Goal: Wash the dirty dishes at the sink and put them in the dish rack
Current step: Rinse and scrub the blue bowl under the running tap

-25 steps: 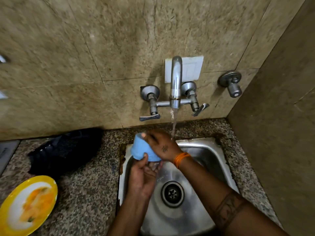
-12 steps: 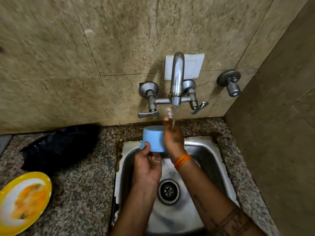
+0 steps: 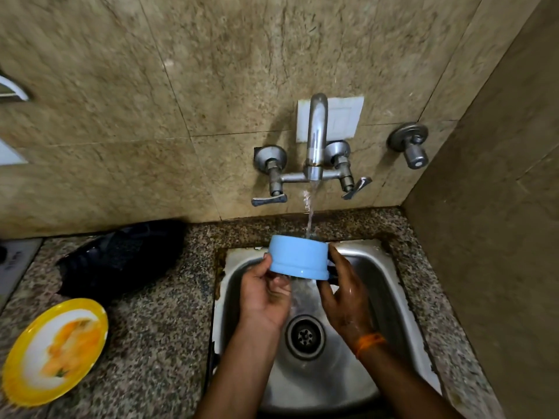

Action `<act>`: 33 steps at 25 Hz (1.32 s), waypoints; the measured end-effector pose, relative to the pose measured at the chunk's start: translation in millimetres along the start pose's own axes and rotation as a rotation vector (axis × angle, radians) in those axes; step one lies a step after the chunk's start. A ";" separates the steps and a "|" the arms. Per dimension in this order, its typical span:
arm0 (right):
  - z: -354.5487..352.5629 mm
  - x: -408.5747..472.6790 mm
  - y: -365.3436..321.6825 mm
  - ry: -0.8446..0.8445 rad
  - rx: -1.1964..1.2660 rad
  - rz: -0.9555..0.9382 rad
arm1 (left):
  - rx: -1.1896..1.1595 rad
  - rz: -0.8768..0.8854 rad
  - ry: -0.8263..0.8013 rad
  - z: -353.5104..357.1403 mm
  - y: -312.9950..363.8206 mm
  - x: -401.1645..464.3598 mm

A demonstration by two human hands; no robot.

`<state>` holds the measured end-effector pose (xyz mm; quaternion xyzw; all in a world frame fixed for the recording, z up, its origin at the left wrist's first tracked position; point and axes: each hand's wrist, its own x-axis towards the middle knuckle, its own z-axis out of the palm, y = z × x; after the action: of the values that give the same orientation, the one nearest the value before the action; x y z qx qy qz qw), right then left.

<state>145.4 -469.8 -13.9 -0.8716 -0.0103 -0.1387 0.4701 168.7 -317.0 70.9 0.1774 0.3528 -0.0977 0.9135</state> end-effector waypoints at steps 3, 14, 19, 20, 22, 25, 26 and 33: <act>-7.0 12.4 -8.2 0.189 -0.111 0.013 | 0.302 -0.026 -0.045 5.6 -9.7 -12.9; -33.6 15.7 -33.6 -0.081 0.572 0.600 | 1.229 0.308 -0.414 -32.2 34.8 -8.0; -45.4 21.6 -37.7 -0.236 0.395 0.664 | 1.044 0.203 -0.333 -36.5 30.2 -3.4; -49.2 23.5 -38.3 -0.255 0.375 0.653 | 1.024 0.210 -0.321 -38.1 26.8 -3.8; -55.6 26.9 -38.4 -0.289 0.308 0.608 | 1.010 0.264 -0.323 -39.7 19.1 -9.6; -69.9 42.1 -32.9 -0.097 0.118 0.427 | 1.126 0.469 -0.320 -44.2 14.0 -16.1; -74.9 52.2 -32.2 -0.001 0.129 0.391 | 1.197 0.551 -0.329 -48.2 15.2 -16.4; -90.2 112.3 -79.2 0.210 0.393 0.336 | 2.055 1.220 -0.588 -82.5 32.7 -27.4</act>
<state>220.7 -512.4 125.9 -0.7342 0.1566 -0.1435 0.6448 108.2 -253.2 41.1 0.9211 -0.2478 0.0767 0.2901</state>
